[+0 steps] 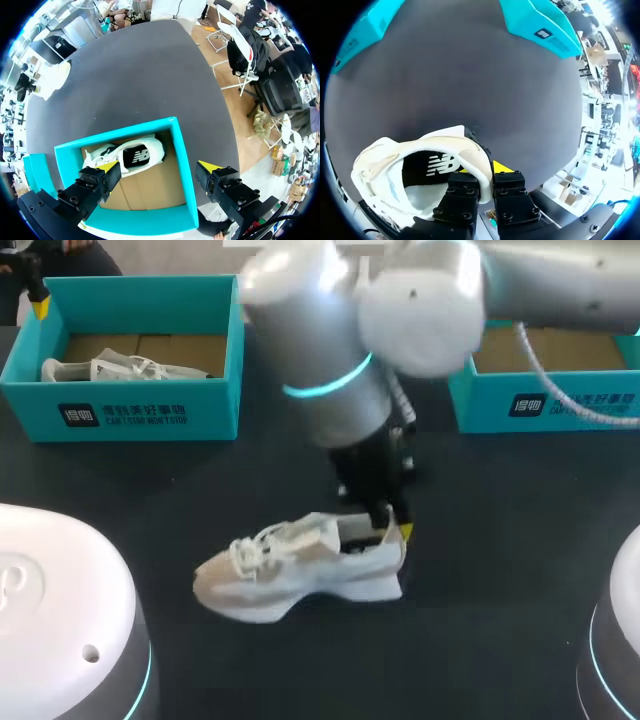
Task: Take the shoe out of the shoebox, open the shoe tongue, remove and reinsert the insole, then place the shoe into the shoebox
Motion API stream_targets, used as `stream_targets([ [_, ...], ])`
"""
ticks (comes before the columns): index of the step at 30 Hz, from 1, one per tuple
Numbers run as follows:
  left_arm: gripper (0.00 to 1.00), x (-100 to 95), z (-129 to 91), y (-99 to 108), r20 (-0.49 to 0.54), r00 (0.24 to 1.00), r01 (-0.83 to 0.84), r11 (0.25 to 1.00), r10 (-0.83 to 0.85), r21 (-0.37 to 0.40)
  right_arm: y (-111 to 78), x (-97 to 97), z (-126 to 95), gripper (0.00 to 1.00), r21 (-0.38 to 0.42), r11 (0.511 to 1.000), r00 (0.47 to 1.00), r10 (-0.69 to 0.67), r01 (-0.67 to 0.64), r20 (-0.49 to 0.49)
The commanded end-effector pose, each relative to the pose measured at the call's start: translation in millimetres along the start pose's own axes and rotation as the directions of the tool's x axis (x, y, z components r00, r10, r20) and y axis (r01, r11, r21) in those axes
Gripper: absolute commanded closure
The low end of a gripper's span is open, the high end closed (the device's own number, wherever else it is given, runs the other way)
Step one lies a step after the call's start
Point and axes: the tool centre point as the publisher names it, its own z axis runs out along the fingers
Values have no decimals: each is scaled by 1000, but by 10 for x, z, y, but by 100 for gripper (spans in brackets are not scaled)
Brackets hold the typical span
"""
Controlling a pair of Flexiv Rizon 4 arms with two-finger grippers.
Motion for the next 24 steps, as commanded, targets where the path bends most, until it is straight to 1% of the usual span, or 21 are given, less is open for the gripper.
stream_targets([
  [1,0,6,-5,4,-1,1000,-1,1000,1,2,-60,273,169,100,-4,768,768,640,-640,-33],
  [3,0,6,-5,4,-1,1000,-1,1000,1,2,49,257,190,100,-19,749,749,661,-662,-40],
  [4,0,6,-5,4,-1,1000,-1,1000,1,2,103,247,193,100,-33,742,743,669,-669,-24],
  [6,0,6,-5,4,-1,1000,-1,1000,1,2,222,213,171,100,-52,727,729,683,-685,-48],
  [7,0,6,-5,4,-1,1000,-1,1000,1,2,272,189,148,100,-75,714,717,696,-697,-38],
  [8,0,6,-5,4,-1,1000,-1,1000,1,2,327,167,130,100,-81,708,712,699,-702,-61],
  [12,0,6,-5,4,-1,1000,-1,1000,1,2,487,95,157,100,-114,662,671,737,-740,-78],
  [15,0,6,-5,4,-1,1000,-1,1000,1,2,595,51,188,100,-106,627,636,765,-772,-103],
  [16,0,6,-5,4,-1,1000,-1,1000,1,2,619,31,210,100,-106,609,617,781,-786,-90],
  [19,0,6,-5,4,-1,1000,-1,1000,1,2,681,-40,281,100,-92,566,573,813,-819,-103],
  [20,0,6,-5,4,-1,1000,-1,1000,1,2,687,-46,288,100,-87,563,569,815,-822,-111],
  [21,0,6,-5,4,-1,1000,-1,1000,1,2,713,-80,328,100,-81,542,548,829,-837,-111],
  [24,0,6,-5,4,-1,1000,-1,1000,1,2,770,-106,406,100,-66,526,530,839,-848,-128],
])
